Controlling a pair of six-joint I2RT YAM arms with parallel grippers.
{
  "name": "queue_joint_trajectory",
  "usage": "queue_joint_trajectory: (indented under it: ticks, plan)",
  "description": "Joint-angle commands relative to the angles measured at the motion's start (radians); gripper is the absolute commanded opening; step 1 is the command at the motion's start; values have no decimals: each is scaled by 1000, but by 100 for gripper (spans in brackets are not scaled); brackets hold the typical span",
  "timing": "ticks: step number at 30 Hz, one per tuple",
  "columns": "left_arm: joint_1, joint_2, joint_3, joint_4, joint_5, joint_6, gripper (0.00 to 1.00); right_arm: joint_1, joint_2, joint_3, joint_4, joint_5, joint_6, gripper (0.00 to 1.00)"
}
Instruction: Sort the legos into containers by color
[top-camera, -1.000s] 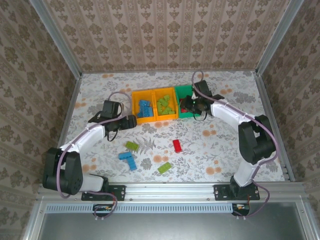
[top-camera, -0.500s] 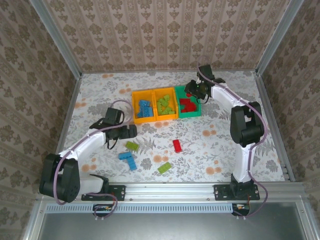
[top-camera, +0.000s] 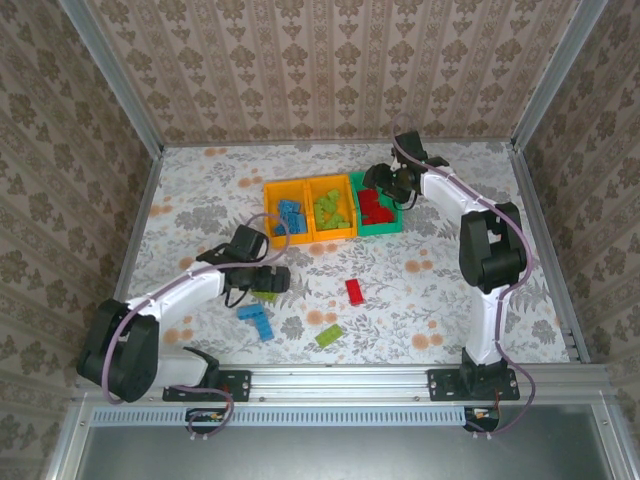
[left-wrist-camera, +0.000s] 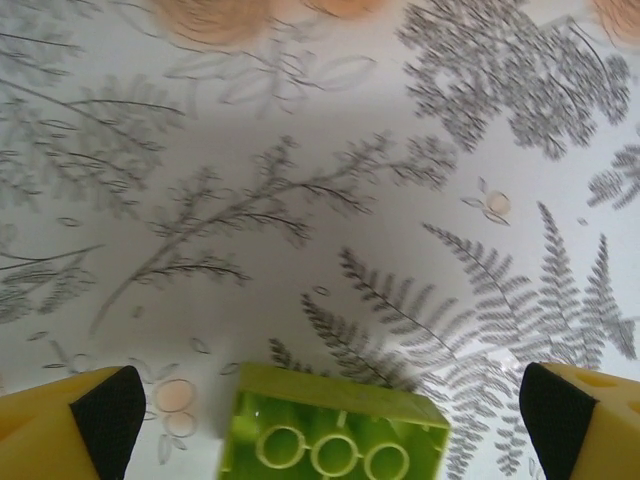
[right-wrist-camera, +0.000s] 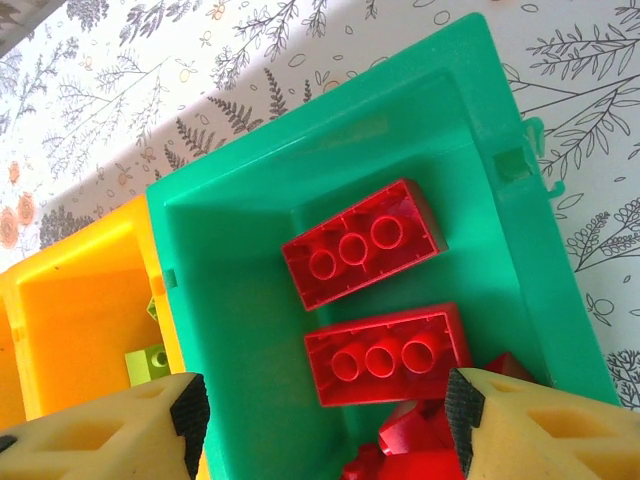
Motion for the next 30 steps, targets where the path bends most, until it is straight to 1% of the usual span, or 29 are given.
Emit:
queue_joint_trajectory:
  ticks: [1, 7, 11, 18, 19, 22, 26, 28, 30]
  plan:
    - [-28, 31, -5, -33, 7, 39, 100, -7, -79, -54, 1, 3, 2, 68]
    - [-60, 100, 33, -77, -34, 21, 100, -7, -150, -119, 9, 18, -3, 71]
    - [-65, 123, 45, -93, -35, 18, 100, -9, -169, -146, 4, 24, -11, 72]
    - [-66, 137, 56, -92, -24, 26, 94, -12, -174, -160, 11, 24, -2, 73]
    - [-68, 141, 59, -94, -23, 27, 93, -12, -174, -160, 11, 26, 0, 73]
    - [-68, 159, 68, -99, -22, 29, 84, -15, -177, -160, 12, 24, 0, 73]
    - [-71, 192, 83, -118, -25, 23, 68, -33, -191, -174, 22, 14, 4, 73]
    - [-73, 198, 88, -117, -28, 21, 65, -38, -197, -181, 24, 9, 4, 73]
    - [-74, 202, 94, -115, -24, 21, 65, -42, -202, -186, 24, 8, 2, 74]
